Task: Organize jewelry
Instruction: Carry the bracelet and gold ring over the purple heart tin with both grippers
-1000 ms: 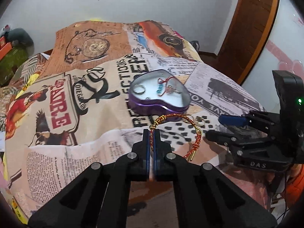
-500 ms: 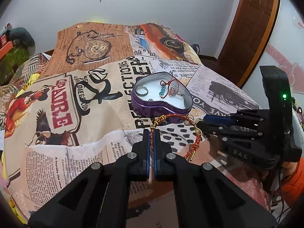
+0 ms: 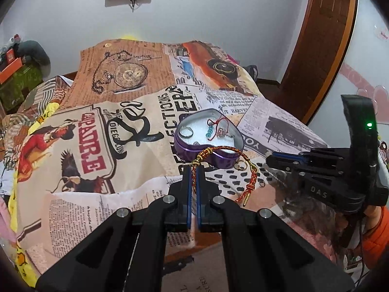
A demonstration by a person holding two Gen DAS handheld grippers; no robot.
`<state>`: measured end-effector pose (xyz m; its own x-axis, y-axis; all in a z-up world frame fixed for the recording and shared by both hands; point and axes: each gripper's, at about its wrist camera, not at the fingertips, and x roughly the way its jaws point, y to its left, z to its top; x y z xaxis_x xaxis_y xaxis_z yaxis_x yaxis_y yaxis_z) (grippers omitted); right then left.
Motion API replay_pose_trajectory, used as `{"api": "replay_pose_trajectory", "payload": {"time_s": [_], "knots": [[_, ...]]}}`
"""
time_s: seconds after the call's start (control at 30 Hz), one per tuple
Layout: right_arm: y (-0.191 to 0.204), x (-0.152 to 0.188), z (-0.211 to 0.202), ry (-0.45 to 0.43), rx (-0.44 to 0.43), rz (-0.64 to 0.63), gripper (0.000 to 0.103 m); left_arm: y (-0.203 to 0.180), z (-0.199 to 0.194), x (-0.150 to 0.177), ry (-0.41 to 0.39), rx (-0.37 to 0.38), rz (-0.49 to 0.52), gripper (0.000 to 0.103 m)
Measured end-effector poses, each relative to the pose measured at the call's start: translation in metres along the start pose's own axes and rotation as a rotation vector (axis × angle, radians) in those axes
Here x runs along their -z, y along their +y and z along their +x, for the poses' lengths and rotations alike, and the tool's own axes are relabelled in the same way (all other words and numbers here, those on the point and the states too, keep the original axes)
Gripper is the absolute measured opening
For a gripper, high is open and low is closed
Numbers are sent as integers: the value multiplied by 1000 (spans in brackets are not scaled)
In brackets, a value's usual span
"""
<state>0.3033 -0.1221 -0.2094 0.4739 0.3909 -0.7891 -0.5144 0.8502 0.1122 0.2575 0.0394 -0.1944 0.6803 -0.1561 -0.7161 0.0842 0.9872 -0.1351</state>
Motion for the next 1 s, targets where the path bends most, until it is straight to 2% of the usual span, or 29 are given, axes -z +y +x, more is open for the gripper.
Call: {"api": "replay_pose_trajectory", "payload": {"time_s": [0.47,1.0], "knots": [[17,-28,-43,-139,-28,-17,5,12,-16,-23,-64,-38,-15,1],[22,-41,-26,-159,-83,-8,5,18,11,-41,-70,-48,-24,1]]}}
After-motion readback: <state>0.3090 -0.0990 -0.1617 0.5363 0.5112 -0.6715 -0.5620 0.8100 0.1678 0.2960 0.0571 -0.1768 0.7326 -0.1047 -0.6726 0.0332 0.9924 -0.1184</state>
